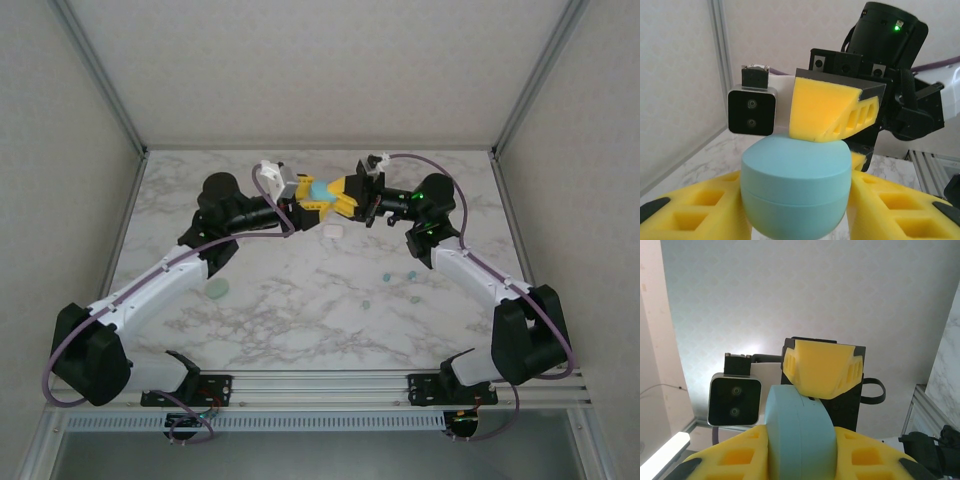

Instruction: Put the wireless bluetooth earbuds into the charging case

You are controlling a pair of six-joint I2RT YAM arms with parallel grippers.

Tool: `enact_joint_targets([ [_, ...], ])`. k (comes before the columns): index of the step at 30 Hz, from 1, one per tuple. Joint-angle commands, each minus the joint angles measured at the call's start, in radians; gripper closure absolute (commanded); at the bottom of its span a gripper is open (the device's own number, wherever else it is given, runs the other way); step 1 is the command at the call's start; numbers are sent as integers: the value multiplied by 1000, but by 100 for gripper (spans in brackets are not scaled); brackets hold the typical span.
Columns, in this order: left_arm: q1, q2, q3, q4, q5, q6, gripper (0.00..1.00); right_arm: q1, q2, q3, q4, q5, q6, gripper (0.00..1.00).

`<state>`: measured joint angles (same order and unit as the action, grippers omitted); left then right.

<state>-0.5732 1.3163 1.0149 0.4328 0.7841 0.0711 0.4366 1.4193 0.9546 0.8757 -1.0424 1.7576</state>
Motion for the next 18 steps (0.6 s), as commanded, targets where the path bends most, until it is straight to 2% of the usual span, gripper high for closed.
enact_joint_targets([
  [1, -8, -4, 54, -93, 59, 57, 52, 1, -14, 7, -84, 15, -83, 84],
  [12, -23, 11, 68, -89, 60, 50, 61, 3, -35, 19, -231, 5, -179, 81],
  [18, -30, 18, 58, -88, 57, 41, 66, 2, -63, 51, -384, 12, -293, 77],
])
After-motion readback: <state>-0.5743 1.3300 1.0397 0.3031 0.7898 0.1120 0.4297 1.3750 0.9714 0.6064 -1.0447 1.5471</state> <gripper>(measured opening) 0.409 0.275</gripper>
